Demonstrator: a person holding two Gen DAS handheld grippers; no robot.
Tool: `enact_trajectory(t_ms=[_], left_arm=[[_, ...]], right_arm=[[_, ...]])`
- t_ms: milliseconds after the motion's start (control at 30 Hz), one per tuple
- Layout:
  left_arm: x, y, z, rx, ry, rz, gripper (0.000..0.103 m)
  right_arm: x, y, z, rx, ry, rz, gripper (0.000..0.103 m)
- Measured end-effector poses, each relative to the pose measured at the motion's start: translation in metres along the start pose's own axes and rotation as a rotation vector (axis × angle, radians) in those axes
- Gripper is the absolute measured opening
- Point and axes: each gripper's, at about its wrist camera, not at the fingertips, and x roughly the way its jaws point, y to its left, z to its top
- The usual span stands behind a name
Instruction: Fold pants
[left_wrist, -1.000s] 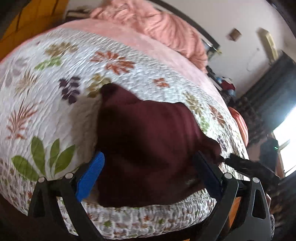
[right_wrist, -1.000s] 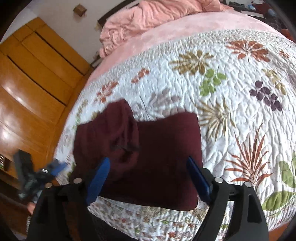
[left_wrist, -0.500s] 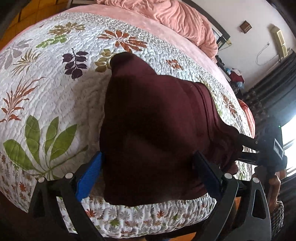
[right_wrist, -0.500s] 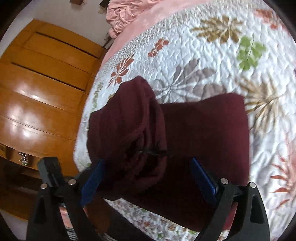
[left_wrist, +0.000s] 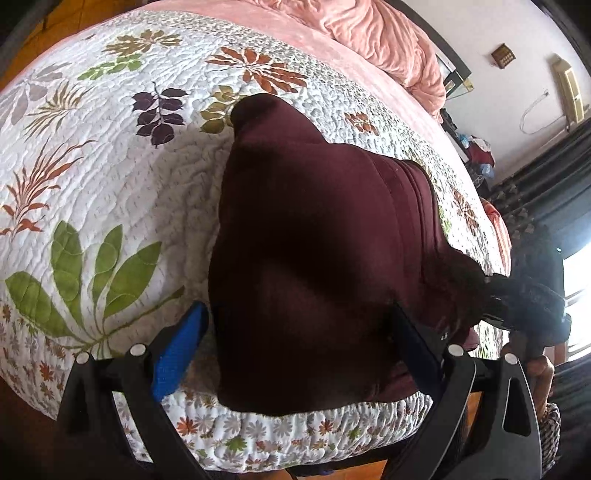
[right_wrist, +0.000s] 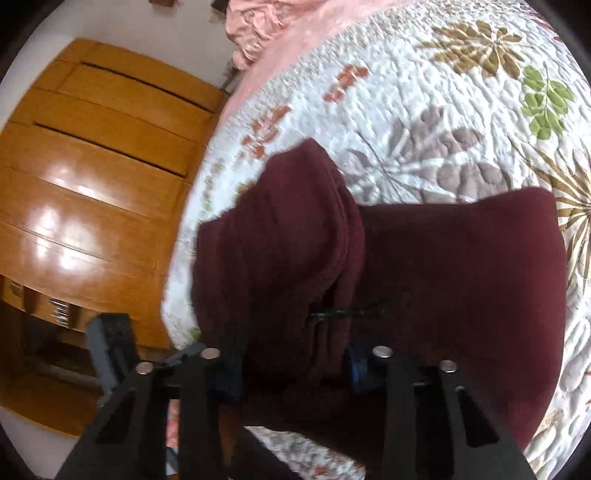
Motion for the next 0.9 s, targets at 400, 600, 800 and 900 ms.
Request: enact_trajectory(t_ms=[400,600,800,900], left_arm=[[-0.02,-0.009,-0.001,-0.032,-0.052,-0.025,0.096],[-0.024,-0.028,-0.002,0.025,-0.071,-0.015,0.096],[-0.011,-0.049,-0.006,0.077,-0.056,0.015,0.096],[-0.003,-0.056,-0.007,0.094,-0.046,0.041,0.096]], right_arm=[[-0.072,0.064,0.004,-0.207,-0.133,-0.038,0.029],[-0.108,0.054,-0.002,-0.187,-0.2,-0.057,0.029],[-0.116,0.008,-0.021,-0.09,-0.207,-0.106,0.028],[-0.11,-0.021,-0.031,-0.028,-0.2,-0.132,0.028]])
